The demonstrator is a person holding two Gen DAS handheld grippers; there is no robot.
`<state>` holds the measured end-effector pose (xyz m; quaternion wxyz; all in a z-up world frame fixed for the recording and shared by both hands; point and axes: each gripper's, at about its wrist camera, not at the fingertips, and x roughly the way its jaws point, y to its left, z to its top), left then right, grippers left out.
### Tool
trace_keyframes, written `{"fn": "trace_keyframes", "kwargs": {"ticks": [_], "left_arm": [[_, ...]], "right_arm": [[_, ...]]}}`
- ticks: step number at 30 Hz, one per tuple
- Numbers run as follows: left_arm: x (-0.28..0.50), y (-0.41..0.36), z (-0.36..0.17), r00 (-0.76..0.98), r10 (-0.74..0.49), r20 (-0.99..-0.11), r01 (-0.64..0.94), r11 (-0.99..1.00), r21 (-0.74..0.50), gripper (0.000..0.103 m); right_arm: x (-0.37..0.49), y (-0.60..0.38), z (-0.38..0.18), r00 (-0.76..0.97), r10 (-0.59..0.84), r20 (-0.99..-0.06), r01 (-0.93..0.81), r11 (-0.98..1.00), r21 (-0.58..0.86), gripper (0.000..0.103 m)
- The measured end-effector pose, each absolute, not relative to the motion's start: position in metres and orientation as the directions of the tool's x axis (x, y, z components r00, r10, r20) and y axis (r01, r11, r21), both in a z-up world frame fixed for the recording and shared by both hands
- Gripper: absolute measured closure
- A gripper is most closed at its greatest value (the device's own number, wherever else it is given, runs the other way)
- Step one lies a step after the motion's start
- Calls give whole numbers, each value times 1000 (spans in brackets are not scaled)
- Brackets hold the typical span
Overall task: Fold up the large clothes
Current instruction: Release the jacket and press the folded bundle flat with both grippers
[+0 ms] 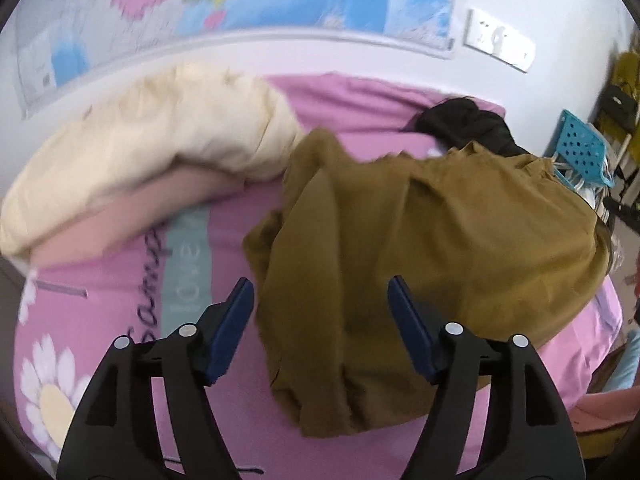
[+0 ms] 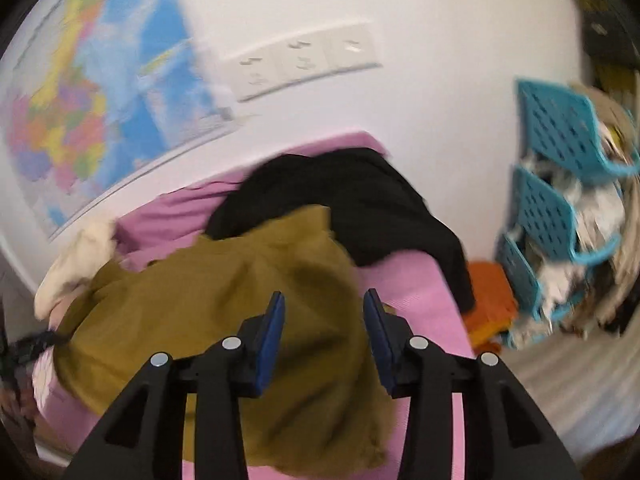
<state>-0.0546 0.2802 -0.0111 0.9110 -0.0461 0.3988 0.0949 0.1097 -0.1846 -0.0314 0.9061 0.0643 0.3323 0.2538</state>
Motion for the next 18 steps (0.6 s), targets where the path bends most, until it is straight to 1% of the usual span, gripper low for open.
{"fn": "trace_keyframes", "kwargs": {"ticks": [4,6,10,13,16,18], "left_arm": [[-29,269,-16,656,143,-741,-180,983,30,34],[-17,269,-22,646,141,-751,-181,983,28,34],[3,272,-39,612,146,-777,-202,979,25,33],[8,277,-47,605,139,-784,-222,975,2,31],[8,277,-47,602,152,-784,-226,974,16,31],[7,274,-45,603,171,-779,-230,972,36,32]], "right_arm": [[117,-138,-38,588,528,-613,-505,832,232,64],[123,-119,-46,554,536,-637,-525,819,232,68],[152,-90,-72,523,493,-695,-501,838,217,73],[166,-77,-83,502,476,-722,-492,844,214,73],[168,-73,-84,498,461,-735,-486,850,203,74],[159,-77,-76,513,471,-718,-496,845,200,74]]}}
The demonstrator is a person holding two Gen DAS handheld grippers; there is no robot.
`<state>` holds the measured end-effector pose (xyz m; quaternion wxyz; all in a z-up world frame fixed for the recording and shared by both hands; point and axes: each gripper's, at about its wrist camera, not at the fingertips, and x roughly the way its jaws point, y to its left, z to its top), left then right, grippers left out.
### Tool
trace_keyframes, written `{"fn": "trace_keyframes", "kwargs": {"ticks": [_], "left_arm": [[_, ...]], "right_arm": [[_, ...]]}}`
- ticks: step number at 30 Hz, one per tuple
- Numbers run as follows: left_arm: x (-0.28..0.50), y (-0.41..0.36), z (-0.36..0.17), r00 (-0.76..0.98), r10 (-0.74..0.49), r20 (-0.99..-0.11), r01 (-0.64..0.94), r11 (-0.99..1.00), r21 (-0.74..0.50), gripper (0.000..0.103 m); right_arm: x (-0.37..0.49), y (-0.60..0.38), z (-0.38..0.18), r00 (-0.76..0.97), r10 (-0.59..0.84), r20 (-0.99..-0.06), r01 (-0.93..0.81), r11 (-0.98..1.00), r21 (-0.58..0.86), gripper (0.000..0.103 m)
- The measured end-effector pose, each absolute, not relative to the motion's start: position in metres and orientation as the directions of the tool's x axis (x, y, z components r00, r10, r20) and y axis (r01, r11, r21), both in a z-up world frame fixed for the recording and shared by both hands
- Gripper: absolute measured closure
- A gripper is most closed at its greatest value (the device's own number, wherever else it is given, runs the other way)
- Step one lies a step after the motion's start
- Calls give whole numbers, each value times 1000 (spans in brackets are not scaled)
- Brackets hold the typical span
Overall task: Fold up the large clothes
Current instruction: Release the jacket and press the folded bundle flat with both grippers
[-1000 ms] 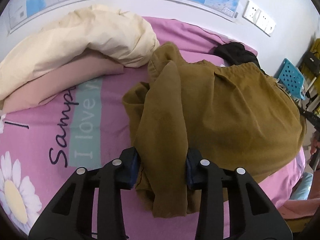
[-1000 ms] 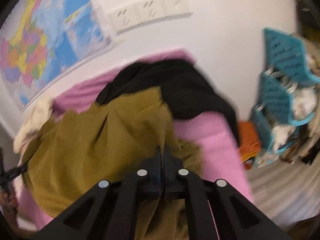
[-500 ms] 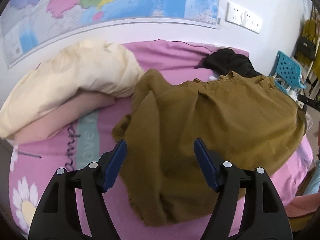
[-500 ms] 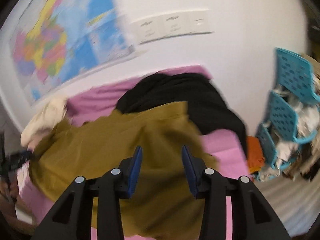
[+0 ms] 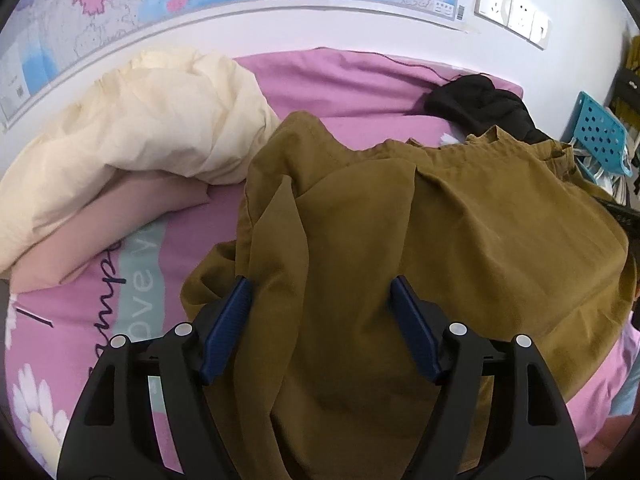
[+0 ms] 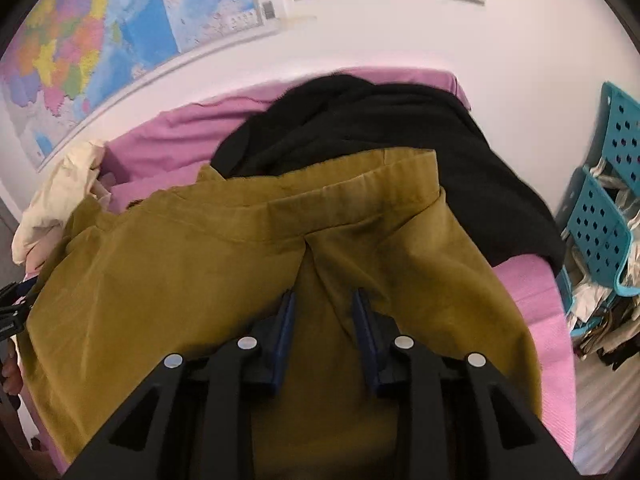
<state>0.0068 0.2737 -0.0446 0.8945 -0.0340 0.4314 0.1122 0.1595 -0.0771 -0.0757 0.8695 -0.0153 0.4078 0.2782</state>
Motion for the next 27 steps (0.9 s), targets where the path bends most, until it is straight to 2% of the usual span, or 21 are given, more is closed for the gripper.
{"fn": "trace_keyframes", "kwargs": {"ticks": [5,8,10,13,16,21,27], "left_arm": [[3,264,-37,621,197,-759,-233,971,61,32],[2,262,-35,632,181,-754,-224,974,46,30],[5,259,-37,631,184,-754,-218,974,55,27],[10,259,-44,623,180,-761,-213,975,56,25],[13,261,-51,614,176,-769,-218,975,50,22],[16,262,-55,610,181,-771,-219,974,56,20],[16,263,-55,609,181,-772,-221,974,53,20]], "right_arm": [[133,-96,-53,515,570,-640,-528,800,286,72],[108,-87,-43,495,613,-616,-593,756,277,72],[100,-75,-43,455,649,-610,-631,718,294,66],[99,-49,-53,457,603,-653,-655,726,212,64],[113,-29,-75,433,563,-704,-639,742,200,62],[125,-15,-81,439,544,-715,-639,748,177,62],[117,-28,-72,439,566,-698,-626,750,214,62]]}}
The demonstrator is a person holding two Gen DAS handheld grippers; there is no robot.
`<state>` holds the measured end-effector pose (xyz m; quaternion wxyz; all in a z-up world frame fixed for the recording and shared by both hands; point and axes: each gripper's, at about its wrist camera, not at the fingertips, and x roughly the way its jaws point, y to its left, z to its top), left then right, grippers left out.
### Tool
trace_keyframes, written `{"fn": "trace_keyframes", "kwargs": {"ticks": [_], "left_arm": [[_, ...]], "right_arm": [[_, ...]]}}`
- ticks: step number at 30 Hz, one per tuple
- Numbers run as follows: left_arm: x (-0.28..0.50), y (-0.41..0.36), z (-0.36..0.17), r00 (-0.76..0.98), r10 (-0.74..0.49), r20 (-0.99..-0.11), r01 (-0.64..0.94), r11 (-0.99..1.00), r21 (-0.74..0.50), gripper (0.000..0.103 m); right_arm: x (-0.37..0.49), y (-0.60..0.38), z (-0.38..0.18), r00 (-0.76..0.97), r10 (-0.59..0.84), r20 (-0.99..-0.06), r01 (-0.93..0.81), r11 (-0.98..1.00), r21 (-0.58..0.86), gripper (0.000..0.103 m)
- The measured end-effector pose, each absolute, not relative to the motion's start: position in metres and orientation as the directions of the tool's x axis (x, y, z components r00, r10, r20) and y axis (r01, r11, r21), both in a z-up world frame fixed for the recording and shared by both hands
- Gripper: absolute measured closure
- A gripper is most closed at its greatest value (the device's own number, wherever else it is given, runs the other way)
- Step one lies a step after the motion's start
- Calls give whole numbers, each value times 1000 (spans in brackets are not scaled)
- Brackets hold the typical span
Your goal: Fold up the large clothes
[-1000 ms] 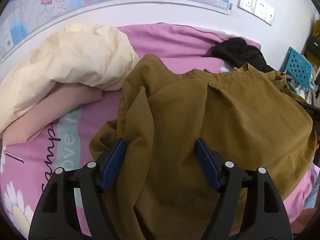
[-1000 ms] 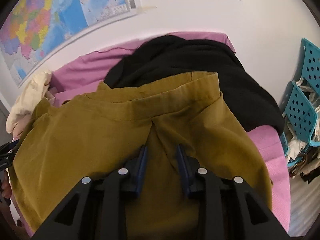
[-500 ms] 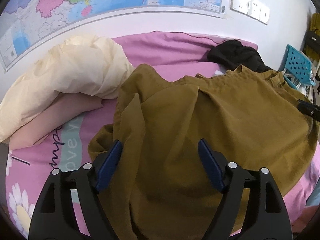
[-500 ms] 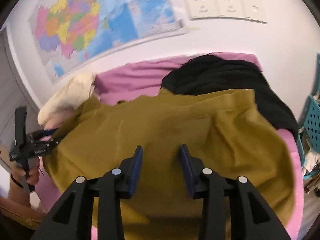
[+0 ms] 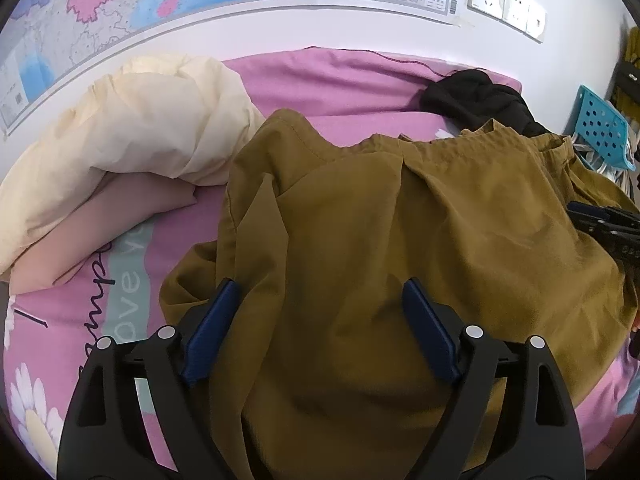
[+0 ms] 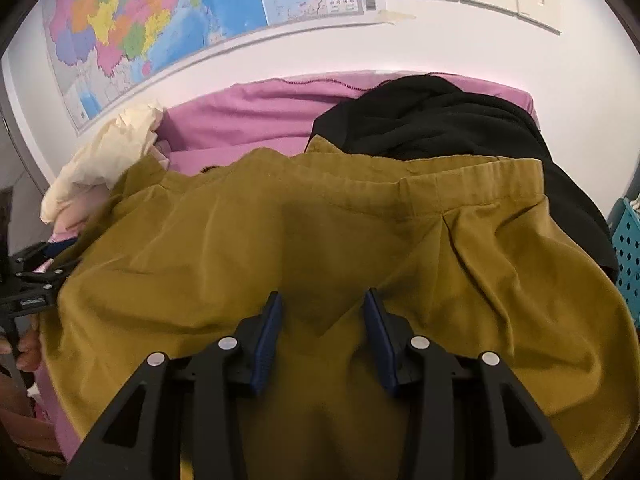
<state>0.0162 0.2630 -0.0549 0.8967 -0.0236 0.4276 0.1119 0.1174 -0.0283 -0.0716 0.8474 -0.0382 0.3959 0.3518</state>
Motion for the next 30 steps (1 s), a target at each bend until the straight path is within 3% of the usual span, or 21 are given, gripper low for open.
{"fn": "trace_keyframes", "kwargs": {"ticks": [9,18,24,30], "left_arm": [[0,257,-40,631,202,-749,-242,969,58,21],[-16,258,-47,615,214,-759,-265,963,57,20],[-16,256,-50,611,233,-757,-276,959,72,20],[-20,255,-46,613,233,-755,-281,957,68,20]], "right_arm": [[82,-80,-36,482,628,-611,-626,735,261,57],[86,-98,-67,468,593,-655,-557,773,303,60],[89,-90,-66,472,582,-662,-546,783,299,56],[80,-110,-52,457,639,-619,-517,757,400,52]]}}
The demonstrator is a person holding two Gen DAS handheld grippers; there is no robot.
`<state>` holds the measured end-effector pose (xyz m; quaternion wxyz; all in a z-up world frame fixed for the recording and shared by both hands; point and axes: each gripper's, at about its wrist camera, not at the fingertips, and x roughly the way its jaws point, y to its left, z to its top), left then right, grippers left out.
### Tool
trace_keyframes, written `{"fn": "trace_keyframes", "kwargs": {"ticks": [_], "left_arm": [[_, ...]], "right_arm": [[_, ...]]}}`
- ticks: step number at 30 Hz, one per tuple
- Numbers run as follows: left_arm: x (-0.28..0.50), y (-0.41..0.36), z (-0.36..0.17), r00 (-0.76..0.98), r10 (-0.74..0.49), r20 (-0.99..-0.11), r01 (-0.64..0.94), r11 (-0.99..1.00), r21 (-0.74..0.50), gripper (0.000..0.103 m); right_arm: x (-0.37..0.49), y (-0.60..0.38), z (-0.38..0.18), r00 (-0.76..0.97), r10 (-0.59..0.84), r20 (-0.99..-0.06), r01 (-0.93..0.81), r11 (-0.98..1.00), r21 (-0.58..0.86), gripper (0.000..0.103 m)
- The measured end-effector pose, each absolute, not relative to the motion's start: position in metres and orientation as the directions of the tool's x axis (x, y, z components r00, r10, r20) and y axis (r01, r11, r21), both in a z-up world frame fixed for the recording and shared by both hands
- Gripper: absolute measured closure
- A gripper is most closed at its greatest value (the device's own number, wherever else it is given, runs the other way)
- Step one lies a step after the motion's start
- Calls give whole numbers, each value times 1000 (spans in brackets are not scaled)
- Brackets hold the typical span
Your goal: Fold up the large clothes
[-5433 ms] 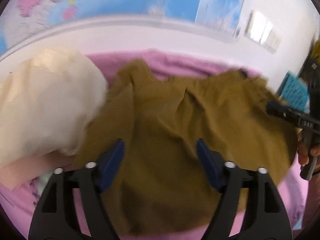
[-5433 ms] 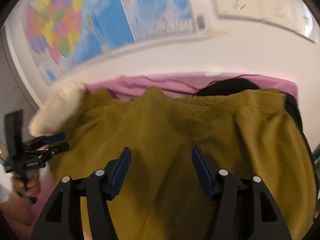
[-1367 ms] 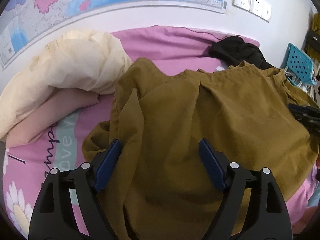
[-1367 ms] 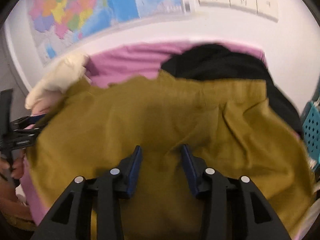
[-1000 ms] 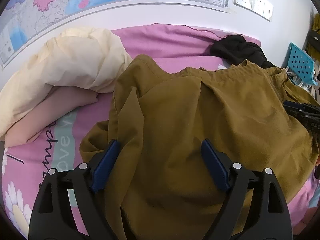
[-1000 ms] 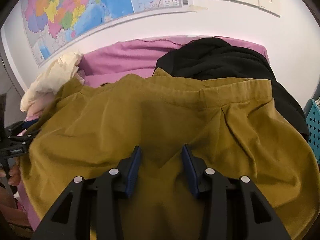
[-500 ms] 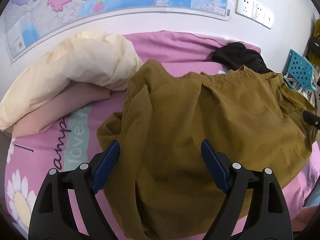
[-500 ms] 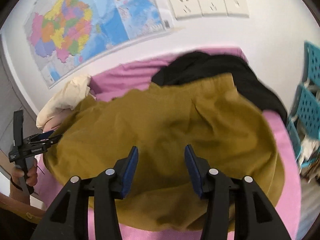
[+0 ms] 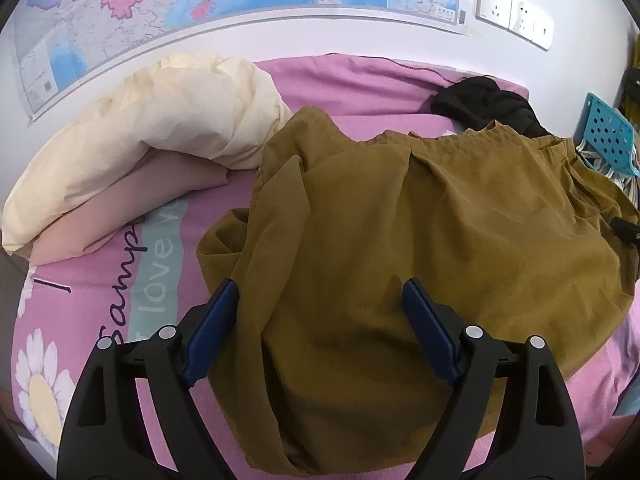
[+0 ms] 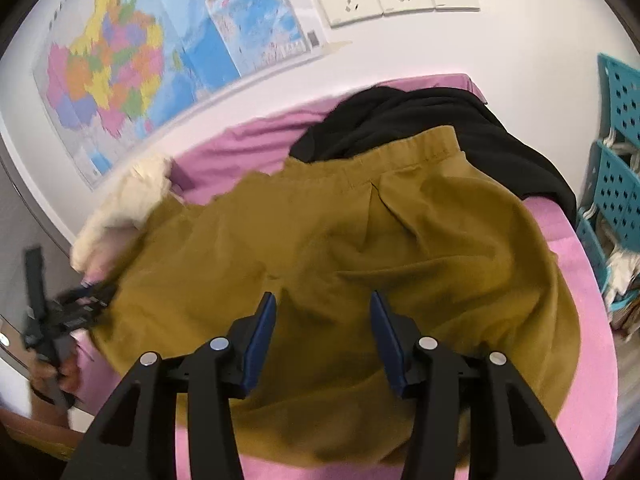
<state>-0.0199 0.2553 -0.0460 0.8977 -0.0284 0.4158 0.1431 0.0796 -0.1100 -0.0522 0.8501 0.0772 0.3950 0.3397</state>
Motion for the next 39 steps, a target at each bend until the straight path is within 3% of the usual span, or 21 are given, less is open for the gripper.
{"fn": "trace_keyframes", "kwargs": {"ticks": [15,32,39], "left_arm": [[-61,256,-30,660,137,-739,-236,971,-30,19],[-105,255,-48,624,-207,-754,-64,948,-313,19],[-100,232,-81,524,-340,-781,-21,911,-411,19]], "right_arm": [[36,-185,-59,369,751,-548,-367,659,656,32],[63,-182,-111,376,756,-536,-128,615,778,25],[77,-165,-109,421,735,-532,-111,624,773,14]]}}
